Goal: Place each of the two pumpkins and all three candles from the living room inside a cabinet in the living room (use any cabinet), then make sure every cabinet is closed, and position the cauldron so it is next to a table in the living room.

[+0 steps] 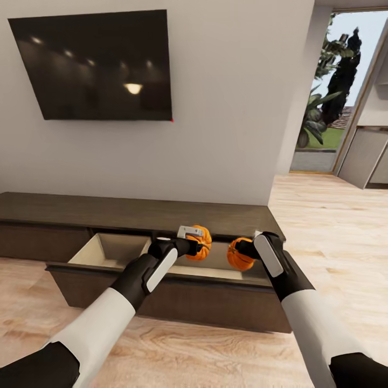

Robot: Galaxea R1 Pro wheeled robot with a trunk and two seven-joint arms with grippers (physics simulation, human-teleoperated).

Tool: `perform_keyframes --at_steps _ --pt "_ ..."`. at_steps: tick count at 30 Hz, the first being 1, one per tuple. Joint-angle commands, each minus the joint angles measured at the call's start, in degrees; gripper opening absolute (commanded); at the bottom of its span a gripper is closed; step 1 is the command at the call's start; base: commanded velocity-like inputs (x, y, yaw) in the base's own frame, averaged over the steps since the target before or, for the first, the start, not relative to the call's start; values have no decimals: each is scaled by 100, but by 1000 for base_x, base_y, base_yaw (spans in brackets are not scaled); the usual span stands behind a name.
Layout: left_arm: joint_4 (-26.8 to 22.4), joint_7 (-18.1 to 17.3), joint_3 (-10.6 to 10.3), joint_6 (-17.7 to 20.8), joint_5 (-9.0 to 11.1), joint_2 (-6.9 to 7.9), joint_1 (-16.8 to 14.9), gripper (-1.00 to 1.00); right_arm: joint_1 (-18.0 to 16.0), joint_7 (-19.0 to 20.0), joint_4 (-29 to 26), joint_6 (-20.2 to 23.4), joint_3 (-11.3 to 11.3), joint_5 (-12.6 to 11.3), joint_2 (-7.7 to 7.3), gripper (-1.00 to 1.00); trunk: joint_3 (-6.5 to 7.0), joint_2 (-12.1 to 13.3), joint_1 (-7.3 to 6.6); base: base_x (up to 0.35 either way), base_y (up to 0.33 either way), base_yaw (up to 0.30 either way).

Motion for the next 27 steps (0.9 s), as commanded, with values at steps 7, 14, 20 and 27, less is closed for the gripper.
perform_keyframes --at_steps 7,14,20,27 --pt "20 62 -13 15 37 5 -6 -100 -9 -59 78 -7 10 -58 -2 -100 -161 -13 16 0 0 0" --pt "22 54 -13 3 37 9 -6 -100 -11 -59 90 -8 10 -52 -2 -100 -161 -13 16 0 0 0" --pt "24 51 -13 -2 36 10 -6 -100 -18 -59 91 -8 9 -50 -2 -100 -161 -13 16 48 12 0" --pt "29 55 -24 6 32 14 -6 -100 -18 -59 92 -13 7 -50 -2 -100 -161 -13 16 89 25 0"
